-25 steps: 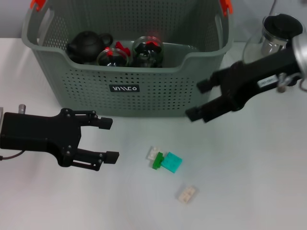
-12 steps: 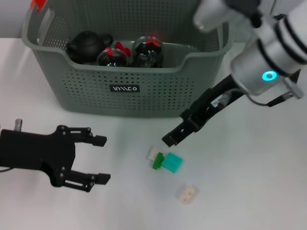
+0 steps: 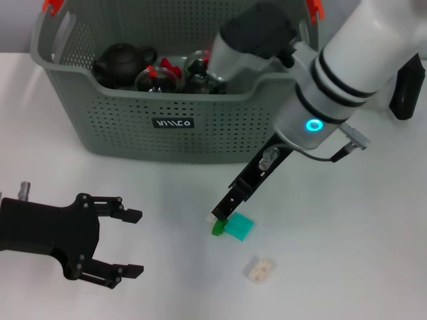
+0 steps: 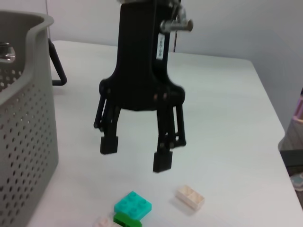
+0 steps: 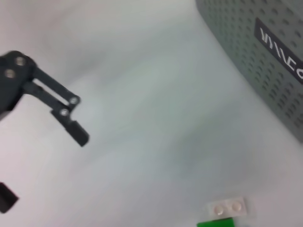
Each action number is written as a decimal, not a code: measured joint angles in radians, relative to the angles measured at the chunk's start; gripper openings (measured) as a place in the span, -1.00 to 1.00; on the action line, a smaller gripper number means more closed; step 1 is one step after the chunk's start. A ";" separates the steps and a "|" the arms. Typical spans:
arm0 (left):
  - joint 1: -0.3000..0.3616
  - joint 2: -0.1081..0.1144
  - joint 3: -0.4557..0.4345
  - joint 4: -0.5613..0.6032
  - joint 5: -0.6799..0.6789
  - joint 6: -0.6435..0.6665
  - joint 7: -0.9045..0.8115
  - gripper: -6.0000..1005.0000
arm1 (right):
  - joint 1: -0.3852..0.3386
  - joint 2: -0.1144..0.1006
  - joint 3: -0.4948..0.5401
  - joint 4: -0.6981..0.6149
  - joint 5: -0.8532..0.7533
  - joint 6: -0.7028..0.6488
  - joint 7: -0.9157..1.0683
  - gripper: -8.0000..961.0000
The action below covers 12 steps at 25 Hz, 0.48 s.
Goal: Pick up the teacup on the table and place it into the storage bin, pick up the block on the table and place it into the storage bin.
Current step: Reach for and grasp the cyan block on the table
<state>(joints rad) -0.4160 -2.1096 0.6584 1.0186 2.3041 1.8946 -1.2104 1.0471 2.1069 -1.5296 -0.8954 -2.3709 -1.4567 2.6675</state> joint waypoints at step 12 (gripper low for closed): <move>-0.010 0.000 0.007 0.000 0.013 0.000 0.005 0.72 | 0.032 0.004 -0.153 0.061 -0.002 0.084 0.083 0.97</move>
<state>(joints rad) -0.4260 -2.1092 0.6654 1.0186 2.3168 1.8944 -1.2055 1.0790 2.1109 -1.6825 -0.8344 -2.3730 -1.3727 2.7505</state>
